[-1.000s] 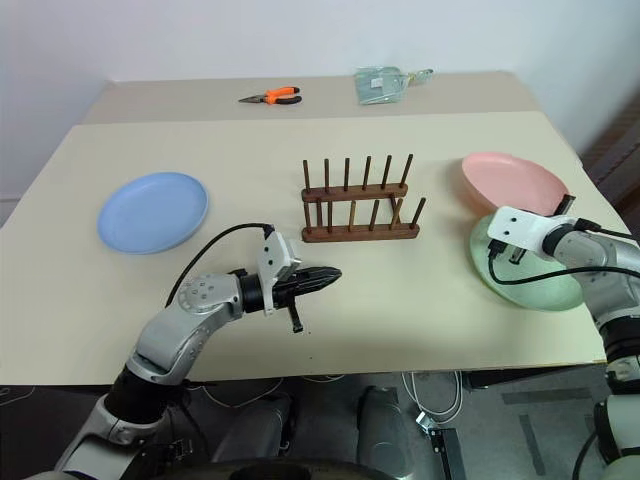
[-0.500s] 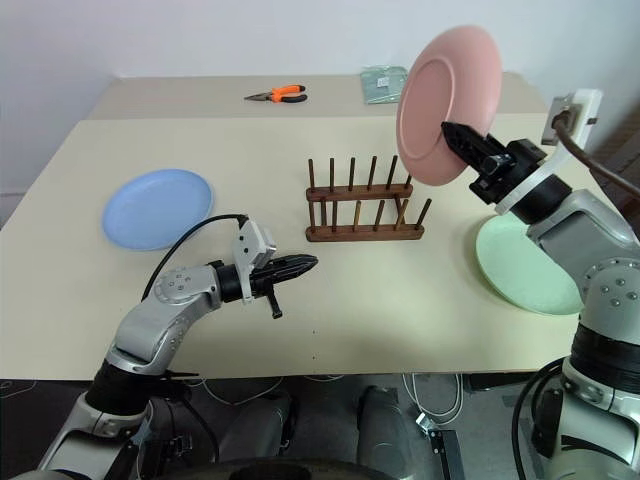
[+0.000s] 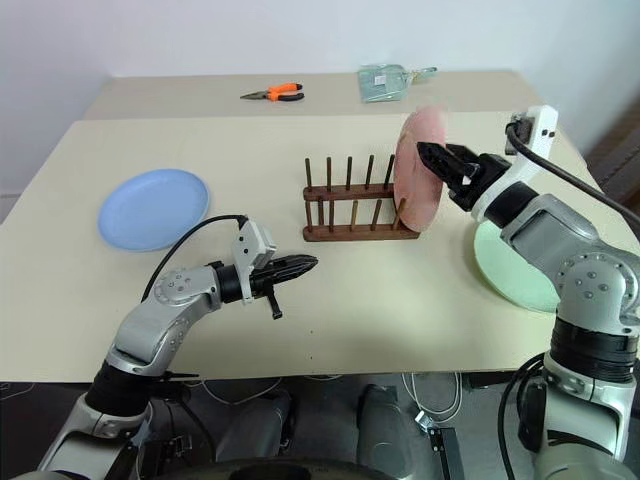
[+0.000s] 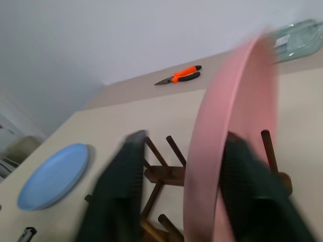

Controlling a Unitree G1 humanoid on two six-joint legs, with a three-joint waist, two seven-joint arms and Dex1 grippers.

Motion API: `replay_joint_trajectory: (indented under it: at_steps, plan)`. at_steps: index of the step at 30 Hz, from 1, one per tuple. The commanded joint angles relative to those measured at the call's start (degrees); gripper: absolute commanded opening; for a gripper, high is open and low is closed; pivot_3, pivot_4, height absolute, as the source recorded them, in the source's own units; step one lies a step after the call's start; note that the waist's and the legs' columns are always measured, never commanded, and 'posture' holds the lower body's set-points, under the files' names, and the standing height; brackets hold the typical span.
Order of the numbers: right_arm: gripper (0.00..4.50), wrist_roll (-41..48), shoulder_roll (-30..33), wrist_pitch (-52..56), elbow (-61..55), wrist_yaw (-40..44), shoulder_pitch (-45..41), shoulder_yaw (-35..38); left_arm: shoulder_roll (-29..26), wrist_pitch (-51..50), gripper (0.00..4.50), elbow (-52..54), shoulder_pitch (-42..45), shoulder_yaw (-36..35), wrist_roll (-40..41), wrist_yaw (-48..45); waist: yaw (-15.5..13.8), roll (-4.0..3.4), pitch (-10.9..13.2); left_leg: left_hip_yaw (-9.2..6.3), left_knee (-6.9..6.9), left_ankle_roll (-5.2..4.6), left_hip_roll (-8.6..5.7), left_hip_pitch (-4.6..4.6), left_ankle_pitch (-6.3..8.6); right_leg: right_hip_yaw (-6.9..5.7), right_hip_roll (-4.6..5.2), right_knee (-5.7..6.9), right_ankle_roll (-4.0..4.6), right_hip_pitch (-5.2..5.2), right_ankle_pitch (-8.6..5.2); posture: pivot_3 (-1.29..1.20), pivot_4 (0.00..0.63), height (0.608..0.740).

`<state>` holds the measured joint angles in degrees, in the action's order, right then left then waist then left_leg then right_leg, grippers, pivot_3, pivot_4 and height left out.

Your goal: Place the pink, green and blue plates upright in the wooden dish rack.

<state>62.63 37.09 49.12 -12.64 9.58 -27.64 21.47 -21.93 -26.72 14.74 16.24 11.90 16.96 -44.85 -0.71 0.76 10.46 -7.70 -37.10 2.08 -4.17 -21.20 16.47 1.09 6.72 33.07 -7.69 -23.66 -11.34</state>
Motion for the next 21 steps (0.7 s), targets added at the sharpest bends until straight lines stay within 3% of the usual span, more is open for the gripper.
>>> replay_joint_trajectory:
  at_steps: [1,4,9,13,17,21]
  plan:
    - [3.58,-8.8,3.1,-9.3,-0.1,1.5,-1.1,4.4,0.0,1.4,0.0,1.9,-0.2,0.2,0.3,-0.2,-0.1,0.0,0.0,-0.01,-0.01,0.0,-0.02,-0.03,0.0,0.0,0.0,0.0,-0.04,0.0,0.01,0.0,0.15,0.74]
    - [3.58,-13.0,6.5,-11.1,5.0,1.8,2.1,9.5,0.0,1.7,0.0,1.4,0.0,1.1,0.0,-0.6,-0.2,0.04,0.0,-0.01,-0.04,0.0,-0.07,-0.07,0.0,0.0,0.03,-0.05,-0.06,0.02,0.02,0.0,0.15,0.74]
    - [3.58,-24.4,16.9,-11.2,-2.2,13.6,21.8,3.0,0.1,2.2,0.0,0.3,0.8,2.3,0.0,-1.9,-0.6,0.05,-0.2,-0.02,0.04,-0.01,-0.03,-0.04,0.01,-0.07,0.01,-0.04,-0.05,0.04,-0.04,0.0,0.15,0.74]
    - [3.58,-27.3,17.9,-9.0,-8.0,17.1,30.3,-1.6,0.0,2.5,0.0,-0.4,1.5,2.8,-0.1,-2.6,0.7,-0.15,-0.2,0.21,0.02,0.0,0.05,-0.08,0.01,0.07,0.01,0.03,-0.2,0.16,-0.15,0.0,0.15,0.74]
    - [3.58,-33.8,16.2,-6.5,-6.5,13.4,30.9,-6.7,0.1,2.6,0.0,-0.7,2.0,3.1,-0.2,-3.0,1.0,-0.13,-0.2,0.21,-0.05,0.0,0.09,-0.06,0.01,0.02,0.02,0.03,-0.18,0.23,-0.16,0.0,0.15,0.74]
    - [2.31,-38.8,15.1,-6.6,-3.8,12.2,30.1,-9.6,0.1,2.5,0.0,-0.5,2.1,3.2,-0.2,-3.1,0.6,-0.1,-0.2,0.13,-0.07,0.0,0.04,-0.04,0.0,0.01,0.04,0.0,-0.18,0.01,-0.12,0.0,0.15,0.74]
